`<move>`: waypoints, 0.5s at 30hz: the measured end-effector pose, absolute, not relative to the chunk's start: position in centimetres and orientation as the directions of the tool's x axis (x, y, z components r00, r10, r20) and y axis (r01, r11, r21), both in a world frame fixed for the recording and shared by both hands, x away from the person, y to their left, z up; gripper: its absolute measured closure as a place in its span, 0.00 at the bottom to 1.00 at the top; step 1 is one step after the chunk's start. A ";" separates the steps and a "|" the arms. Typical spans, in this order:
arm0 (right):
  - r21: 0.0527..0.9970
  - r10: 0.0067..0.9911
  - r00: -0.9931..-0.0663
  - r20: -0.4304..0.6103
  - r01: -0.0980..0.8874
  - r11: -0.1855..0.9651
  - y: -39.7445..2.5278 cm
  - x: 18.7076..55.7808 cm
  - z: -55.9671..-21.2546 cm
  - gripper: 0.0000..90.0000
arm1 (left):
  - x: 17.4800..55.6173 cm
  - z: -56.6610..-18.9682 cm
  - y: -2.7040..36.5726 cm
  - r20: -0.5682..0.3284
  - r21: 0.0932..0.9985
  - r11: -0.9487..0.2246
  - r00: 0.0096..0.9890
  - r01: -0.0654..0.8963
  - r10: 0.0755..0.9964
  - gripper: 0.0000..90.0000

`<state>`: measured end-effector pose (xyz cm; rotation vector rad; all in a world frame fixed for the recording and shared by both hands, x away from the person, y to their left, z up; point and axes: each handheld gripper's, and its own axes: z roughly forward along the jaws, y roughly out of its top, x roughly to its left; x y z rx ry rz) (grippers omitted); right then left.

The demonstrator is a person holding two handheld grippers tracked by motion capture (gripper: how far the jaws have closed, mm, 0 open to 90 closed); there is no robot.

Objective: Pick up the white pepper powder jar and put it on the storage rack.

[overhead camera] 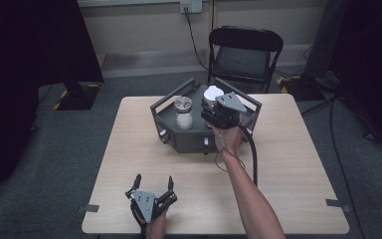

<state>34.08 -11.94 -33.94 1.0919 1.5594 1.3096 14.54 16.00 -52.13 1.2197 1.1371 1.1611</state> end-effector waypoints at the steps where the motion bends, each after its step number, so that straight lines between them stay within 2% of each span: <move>1: 0.990 0.953 -0.298 -0.050 0.113 0.087 -11.9 34.0 -34.0 0.34 | 14.5 -52.1 16.0 -0.006 1.000 0.008 0.076 -0.026 0.997 0.00; 15: 0.991 0.951 -0.304 -0.049 0.101 0.084 -12.3 33.4 -34.5 0.34 | 14.5 -52.1 16.0 -0.005 1.000 0.007 0.074 -0.026 0.997 0.00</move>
